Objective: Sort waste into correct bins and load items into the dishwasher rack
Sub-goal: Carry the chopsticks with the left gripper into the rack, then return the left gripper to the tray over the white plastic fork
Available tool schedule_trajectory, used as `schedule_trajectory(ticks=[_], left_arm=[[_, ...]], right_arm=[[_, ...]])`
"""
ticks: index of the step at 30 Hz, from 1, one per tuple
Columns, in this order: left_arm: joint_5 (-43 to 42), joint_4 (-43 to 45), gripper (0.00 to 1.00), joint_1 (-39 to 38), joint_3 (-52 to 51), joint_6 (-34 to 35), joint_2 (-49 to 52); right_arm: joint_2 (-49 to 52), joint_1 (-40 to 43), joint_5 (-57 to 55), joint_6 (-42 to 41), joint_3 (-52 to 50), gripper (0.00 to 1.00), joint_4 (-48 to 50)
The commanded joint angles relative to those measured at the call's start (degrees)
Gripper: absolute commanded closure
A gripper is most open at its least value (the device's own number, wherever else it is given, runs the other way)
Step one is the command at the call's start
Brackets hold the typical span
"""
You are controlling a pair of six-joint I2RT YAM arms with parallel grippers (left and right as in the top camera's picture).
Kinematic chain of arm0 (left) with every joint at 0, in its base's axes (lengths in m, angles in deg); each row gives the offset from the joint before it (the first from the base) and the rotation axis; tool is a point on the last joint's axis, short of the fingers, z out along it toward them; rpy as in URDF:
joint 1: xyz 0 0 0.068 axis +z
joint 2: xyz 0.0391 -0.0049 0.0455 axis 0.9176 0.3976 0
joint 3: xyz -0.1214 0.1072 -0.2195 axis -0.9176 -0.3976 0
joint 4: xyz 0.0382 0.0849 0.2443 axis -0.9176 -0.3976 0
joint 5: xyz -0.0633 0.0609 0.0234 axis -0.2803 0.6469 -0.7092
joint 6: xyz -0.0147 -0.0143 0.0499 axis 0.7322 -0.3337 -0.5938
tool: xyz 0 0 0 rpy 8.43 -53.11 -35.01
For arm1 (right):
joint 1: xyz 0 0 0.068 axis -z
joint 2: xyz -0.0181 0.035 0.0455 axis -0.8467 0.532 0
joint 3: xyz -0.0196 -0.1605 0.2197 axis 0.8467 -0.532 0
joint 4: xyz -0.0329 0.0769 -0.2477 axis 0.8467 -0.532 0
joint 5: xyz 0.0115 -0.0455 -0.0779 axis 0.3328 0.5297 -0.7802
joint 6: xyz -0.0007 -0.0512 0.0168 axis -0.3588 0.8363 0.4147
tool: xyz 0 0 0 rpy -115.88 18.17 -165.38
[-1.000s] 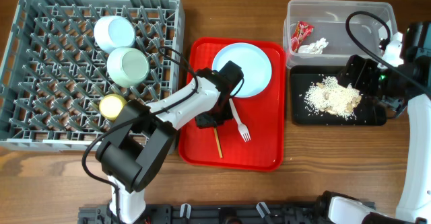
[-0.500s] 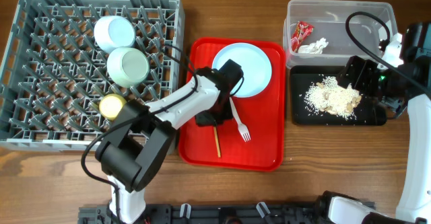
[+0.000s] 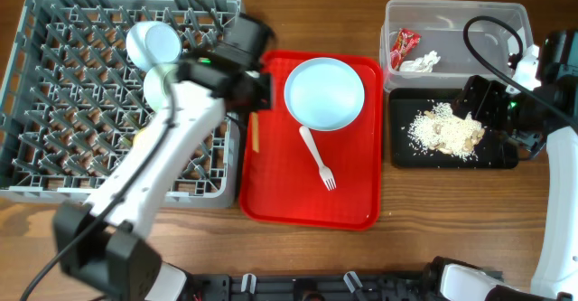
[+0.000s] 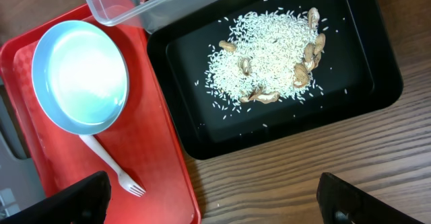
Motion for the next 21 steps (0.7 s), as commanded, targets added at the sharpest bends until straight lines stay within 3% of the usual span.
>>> schedule_trajectory(ticks=[1,9,18,21], left_arm=[[3.4,2.2,0.96,5.9,0.8,-8.4,-2.8],[3.4,6.4,0.96,12.7,0.3,-9.9,1.0],[3.4,8.1,0.95,13.1,0.3,-9.9,7.8],[3.4,8.7,0.63,13.1,0.3,-9.9,8.4]], right_arm=[[0.3,0.1,1.0,0.7,-0.5,0.02,-0.1],[0.3,0.1,1.0,0.7,-0.5,0.02,-0.1],[0.3,0.1,1.0,0.7,-0.5,0.02,-0.1],[0.3,0.1,1.0,0.7,-0.5,0.02,-0.1]])
